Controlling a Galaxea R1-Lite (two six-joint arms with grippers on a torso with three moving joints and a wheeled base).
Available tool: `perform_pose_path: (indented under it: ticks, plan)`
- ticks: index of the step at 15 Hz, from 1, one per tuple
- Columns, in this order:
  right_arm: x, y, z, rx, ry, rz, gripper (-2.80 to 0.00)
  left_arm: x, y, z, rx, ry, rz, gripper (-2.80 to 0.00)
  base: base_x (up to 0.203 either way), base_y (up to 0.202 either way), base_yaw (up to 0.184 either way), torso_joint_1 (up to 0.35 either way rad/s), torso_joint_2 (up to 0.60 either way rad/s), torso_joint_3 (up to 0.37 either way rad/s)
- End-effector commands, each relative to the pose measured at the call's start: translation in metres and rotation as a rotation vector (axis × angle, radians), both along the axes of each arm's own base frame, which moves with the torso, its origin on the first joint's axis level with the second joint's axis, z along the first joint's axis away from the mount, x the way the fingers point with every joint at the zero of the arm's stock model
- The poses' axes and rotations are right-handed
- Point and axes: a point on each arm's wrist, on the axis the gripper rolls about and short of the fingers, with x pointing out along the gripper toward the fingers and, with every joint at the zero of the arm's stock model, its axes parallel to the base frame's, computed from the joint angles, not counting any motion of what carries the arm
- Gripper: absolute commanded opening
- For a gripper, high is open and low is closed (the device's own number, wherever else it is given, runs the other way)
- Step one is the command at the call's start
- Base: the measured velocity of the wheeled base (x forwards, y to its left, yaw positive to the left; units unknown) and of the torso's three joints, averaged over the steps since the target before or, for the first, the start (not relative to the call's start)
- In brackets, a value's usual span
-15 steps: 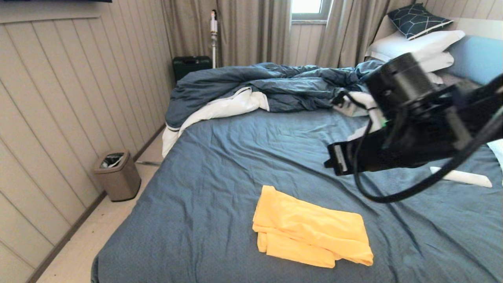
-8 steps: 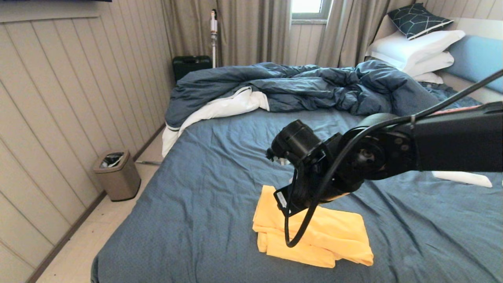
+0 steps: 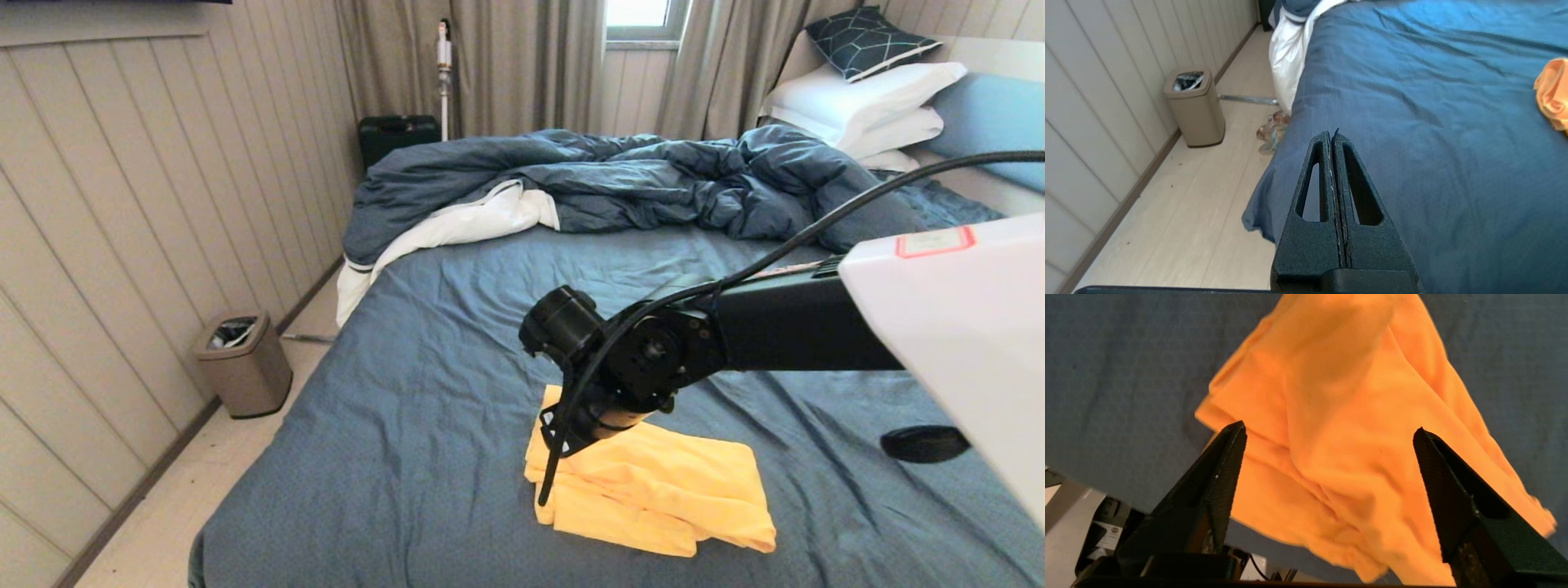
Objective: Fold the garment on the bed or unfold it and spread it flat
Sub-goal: Unford the yellow T-shirt
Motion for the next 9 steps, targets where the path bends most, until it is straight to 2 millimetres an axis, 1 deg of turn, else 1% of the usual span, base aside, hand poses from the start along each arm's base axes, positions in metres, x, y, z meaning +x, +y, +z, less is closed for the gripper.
perform_pose_path:
  ticks: [1, 2, 3, 4, 5, 6, 7, 8, 9]
  plan:
    - [0.006, 0.007, -0.013, -0.014, 0.017, 0.001, 0.00, 0.001, 0.000, 0.001, 0.005, 0.020, 0.003, -2.80, 0.000, 0.000, 0.000, 0.000, 0.00, 0.000]
    - [0.006, 0.007, -0.012, -0.012, 0.018, 0.001, 0.00, 0.003, 0.000, 0.004, 0.013, 0.044, 0.000, -2.80, 0.000, 0.000, 0.000, 0.000, 0.00, 0.000]
    - [0.006, 0.007, -0.013, -0.012, 0.021, -0.003, 0.00, 0.004, 0.000, 0.015, 0.005, 0.045, -0.006, -2.80, 0.000, 0.000, 0.000, 0.000, 0.00, 0.000]
    - [0.006, 0.006, -0.014, -0.013, 0.025, -0.005, 0.00, 0.006, 0.000, 0.039, -0.028, 0.033, -0.015, -2.80, 0.000, 0.000, 0.000, 0.000, 0.00, 0.000]
    - [0.006, 0.006, -0.014, -0.012, 0.023, -0.007, 0.00, 0.013, -0.001, 0.064, -0.068, 0.053, -0.027, -2.80, 0.000, 0.000, 0.000, 0.000, 0.00, 0.000]
    - [0.006, 0.006, -0.013, -0.010, 0.020, -0.009, 0.00, 0.027, -0.001, 0.081, -0.092, 0.105, -0.042, -2.80, 0.000, 0.000, 0.000, 0.000, 0.00, 0.000]
    - [0.007, 0.007, -0.012, -0.006, 0.016, -0.009, 0.00, 0.044, -0.002, 0.092, -0.112, 0.179, -0.070, -2.80, 0.000, 0.000, 0.000, 0.000, 0.00, 0.000]
    - [0.008, 0.008, -0.014, -0.008, 0.017, -0.009, 0.00, 0.067, -0.003, 0.097, -0.133, 0.271, -0.118, -2.80, 0.000, 0.000, 0.000, 0.000, 0.00, 0.000]
    - [0.010, 0.009, -0.015, -0.008, 0.018, -0.009, 0.00, 0.090, -0.004, 0.097, -0.153, 0.356, -0.167, -2.80, 0.000, 0.000, 0.000, 0.000, 0.00, 0.000]
